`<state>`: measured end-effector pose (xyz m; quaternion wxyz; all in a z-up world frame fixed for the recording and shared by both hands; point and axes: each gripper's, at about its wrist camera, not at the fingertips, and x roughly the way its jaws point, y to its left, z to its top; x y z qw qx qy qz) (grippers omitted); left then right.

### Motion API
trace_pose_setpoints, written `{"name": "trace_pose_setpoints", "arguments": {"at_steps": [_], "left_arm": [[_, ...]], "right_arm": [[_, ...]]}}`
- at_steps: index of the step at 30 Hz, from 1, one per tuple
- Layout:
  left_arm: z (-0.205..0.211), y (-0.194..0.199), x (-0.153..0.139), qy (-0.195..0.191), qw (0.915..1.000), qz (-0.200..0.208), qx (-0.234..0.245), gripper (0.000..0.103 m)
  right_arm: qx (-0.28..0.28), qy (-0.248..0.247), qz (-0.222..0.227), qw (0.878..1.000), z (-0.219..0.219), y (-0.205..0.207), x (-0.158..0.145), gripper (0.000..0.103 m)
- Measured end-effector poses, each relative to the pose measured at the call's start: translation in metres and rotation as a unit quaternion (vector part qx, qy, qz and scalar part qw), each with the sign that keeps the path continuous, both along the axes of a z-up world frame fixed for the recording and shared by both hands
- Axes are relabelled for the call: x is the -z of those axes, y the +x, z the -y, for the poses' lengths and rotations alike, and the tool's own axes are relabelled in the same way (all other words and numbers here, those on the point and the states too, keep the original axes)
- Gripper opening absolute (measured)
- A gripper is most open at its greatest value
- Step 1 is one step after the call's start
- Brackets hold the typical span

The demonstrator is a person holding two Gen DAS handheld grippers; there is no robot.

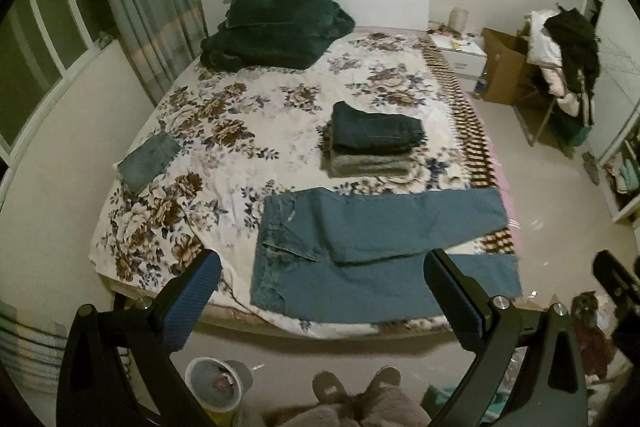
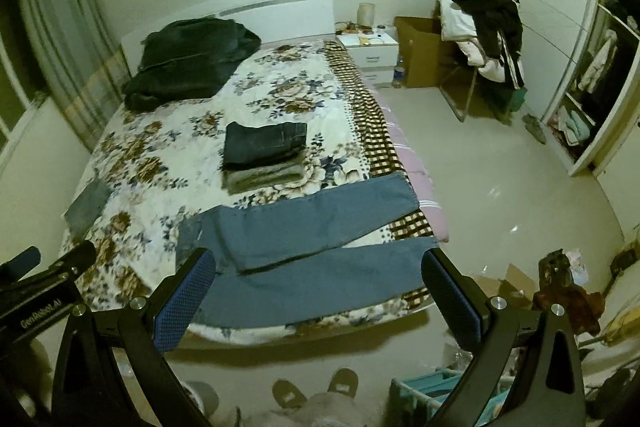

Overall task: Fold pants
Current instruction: 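Move both grippers down toward the jeans leg hems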

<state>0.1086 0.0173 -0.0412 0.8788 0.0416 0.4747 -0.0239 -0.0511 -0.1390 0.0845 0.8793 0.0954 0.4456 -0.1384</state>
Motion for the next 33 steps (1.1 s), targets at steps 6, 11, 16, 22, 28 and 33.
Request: {"name": "trace_pose_setpoints", "arguments": {"at_steps": [6,11,16,22,28,33], "left_arm": [[0.003,0.062,0.048,0.006,0.9995,-0.025,-0.019,0.103],[0.017,0.122,0.098,0.006,0.9964,-0.063,-0.057,0.103],[0.037,0.172,0.143,0.015,0.9909,-0.097,-0.093,0.103],[0.054,0.222,0.218,0.021,0.9823,-0.141,-0.121,0.103],[0.076,0.264,0.306,0.032,0.9763,-0.183,-0.11,0.103],[0.103,0.295,0.382,0.061,0.9737,-0.21,-0.066,0.103]], "right_arm": [[0.005,-0.01,-0.006,1.0,0.012,0.067,0.046,0.103],[-0.016,-0.011,-0.038,0.999,0.035,0.149,0.097,0.103],[-0.044,0.009,-0.072,0.996,0.068,0.232,0.162,0.103],[-0.09,0.033,-0.139,0.986,0.104,0.335,0.278,0.103],[-0.105,0.01,-0.182,0.978,0.138,0.407,0.385,0.103],[-0.105,-0.01,-0.221,0.969,0.158,0.438,0.476,0.103]]}}
